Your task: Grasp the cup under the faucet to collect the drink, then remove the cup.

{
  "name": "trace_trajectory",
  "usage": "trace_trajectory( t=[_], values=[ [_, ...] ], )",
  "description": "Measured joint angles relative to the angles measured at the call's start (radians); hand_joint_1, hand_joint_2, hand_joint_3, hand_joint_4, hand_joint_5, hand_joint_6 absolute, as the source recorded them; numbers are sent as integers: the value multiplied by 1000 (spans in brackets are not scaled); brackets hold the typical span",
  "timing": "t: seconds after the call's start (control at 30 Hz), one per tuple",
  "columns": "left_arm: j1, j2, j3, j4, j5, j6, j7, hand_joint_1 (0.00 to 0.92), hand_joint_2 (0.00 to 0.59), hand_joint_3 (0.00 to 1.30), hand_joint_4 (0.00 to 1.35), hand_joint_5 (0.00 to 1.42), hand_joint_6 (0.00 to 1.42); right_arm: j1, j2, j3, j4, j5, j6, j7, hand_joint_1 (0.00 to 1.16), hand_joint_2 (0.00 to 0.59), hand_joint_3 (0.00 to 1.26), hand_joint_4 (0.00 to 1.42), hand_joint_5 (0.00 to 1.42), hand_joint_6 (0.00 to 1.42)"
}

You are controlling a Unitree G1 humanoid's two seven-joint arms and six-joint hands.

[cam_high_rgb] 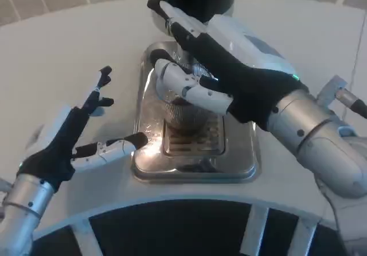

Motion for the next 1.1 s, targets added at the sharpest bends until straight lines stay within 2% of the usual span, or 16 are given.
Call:
trace_trajectory(
  t=[0.5, 1.1],
  values=[
    [-126, -35, -70, 171, 47, -23, 50, 347, 53, 0, 0, 224, 265, -2, -1, -1, 0, 1, 0, 3, 6, 542, 0, 0, 0, 0],
    [-186, -54, -100, 254, 73, -36, 71, 351, 55, 0, 0, 238, 268, -7, 1, -3, 7, 1, 3, 4, 6, 542, 0, 0, 0, 0]
  ],
)
